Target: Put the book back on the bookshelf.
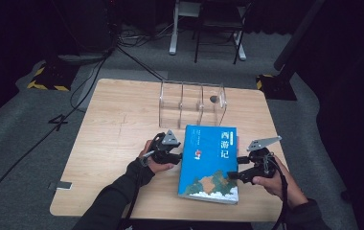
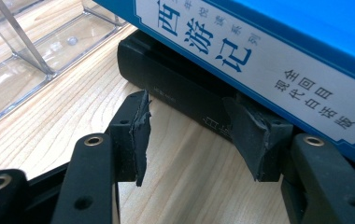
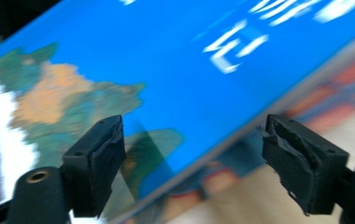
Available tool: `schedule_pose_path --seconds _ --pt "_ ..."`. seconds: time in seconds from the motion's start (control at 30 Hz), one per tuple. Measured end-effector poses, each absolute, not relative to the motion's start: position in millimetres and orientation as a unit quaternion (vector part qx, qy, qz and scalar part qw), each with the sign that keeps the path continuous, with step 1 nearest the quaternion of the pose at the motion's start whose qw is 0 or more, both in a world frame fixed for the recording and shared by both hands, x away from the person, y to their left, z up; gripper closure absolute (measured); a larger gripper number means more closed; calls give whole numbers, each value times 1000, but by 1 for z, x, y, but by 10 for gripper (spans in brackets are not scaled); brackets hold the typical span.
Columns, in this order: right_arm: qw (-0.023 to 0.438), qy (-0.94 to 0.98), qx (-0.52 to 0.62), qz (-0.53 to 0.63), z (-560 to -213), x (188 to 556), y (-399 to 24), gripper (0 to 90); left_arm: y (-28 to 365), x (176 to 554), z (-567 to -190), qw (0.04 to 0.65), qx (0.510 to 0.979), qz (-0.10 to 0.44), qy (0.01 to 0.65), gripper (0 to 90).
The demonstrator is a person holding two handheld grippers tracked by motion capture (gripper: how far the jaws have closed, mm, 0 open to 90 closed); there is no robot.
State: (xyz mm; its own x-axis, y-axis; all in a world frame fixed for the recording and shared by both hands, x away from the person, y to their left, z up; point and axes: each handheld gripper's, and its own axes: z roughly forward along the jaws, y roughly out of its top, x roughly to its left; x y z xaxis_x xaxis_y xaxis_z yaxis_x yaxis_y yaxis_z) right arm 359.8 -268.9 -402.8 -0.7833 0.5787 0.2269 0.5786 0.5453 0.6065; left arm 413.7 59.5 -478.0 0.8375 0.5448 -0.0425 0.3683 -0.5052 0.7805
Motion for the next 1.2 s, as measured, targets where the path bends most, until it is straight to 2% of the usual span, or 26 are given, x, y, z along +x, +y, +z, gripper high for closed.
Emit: schedule_pose_path --seconds 0.03,0.1,0.17,0.27,0.43,0.5,0.6,0.67,0.77,0.87,1.07,1.2 --pt "-17 883 324 340 -405 361 -267 152 59 413 -477 418 863 107 264 486" --pt "-23 883 324 339 -407 361 -265 138 58 413 -477 417 864 110 261 501" --pt "-12 884 316 344 -407 360 -265 140 58 413 -478 419 864 104 259 515" --pt "17 891 294 345 -403 356 -262 157 57 413 -478 421 866 97 250 589" --pt "33 884 287 369 -403 361 -261 168 59 416 -480 428 864 92 250 656" --pt "42 876 281 389 -402 367 -263 224 61 418 -481 432 861 86 254 666" --pt "56 860 266 432 -396 376 -268 415 63 421 -482 439 857 77 257 685" --pt "27 858 257 444 -394 385 -267 468 63 424 -483 445 852 71 266 687" --pt "-12 874 262 409 -400 403 -256 404 63 428 -483 446 850 73 272 688" --pt "-18 874 262 409 -402 410 -251 406 63 429 -483 443 850 79 274 684" --pt "-38 861 263 434 -406 426 -241 565 63 438 -483 442 849 77 280 691" --pt "-28 859 248 448 -406 426 -242 617 63 446 -481 439 849 77 285 674"
